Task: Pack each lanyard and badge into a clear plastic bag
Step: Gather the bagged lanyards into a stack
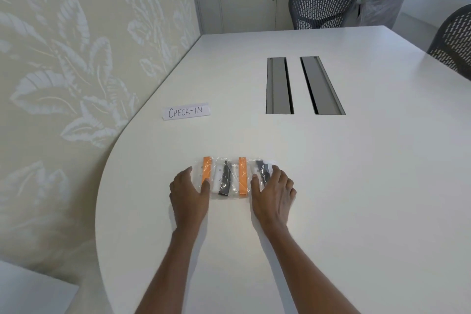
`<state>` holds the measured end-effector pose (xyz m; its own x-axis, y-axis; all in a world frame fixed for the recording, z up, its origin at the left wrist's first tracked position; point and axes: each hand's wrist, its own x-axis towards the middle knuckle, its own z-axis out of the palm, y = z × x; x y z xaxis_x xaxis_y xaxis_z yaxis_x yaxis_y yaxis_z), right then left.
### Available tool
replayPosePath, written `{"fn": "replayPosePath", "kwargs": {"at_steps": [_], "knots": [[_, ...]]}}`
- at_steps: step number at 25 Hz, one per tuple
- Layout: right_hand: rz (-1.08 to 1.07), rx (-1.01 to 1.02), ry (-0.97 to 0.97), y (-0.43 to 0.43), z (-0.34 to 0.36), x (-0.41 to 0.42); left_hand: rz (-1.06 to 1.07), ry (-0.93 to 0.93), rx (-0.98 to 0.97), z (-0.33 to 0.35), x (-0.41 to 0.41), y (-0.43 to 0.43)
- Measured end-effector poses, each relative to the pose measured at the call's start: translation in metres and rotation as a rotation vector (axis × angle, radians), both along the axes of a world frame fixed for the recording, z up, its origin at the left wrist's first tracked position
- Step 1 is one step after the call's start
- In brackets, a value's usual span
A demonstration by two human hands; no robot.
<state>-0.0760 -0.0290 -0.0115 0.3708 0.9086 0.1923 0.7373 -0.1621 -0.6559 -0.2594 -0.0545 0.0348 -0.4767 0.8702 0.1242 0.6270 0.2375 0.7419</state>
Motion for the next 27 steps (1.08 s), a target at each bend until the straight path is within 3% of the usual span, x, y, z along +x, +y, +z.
{"fn": "replayPosePath", "kwargs": {"at_steps": [3,7,12,20,27], "knots": [[-0.011,-0.04,-0.016,0.001,0.003,-0.002,-0.062,-0.156,-0.244,0.003,-0.027,0.029],[-0.048,-0.109,0.086,0.01,0.014,-0.01,-0.053,-0.294,-0.311,0.0,-0.035,0.054],[-0.054,-0.2,0.219,0.023,0.027,-0.021,-0.159,-0.228,-0.285,-0.003,-0.029,0.065],[0.019,-0.117,0.474,0.01,0.035,-0.036,-0.263,-0.315,-0.289,0.001,-0.027,0.068],[0.133,-0.2,0.705,-0.001,0.037,-0.029,-0.234,-0.543,-0.199,-0.007,-0.021,0.054]]}}
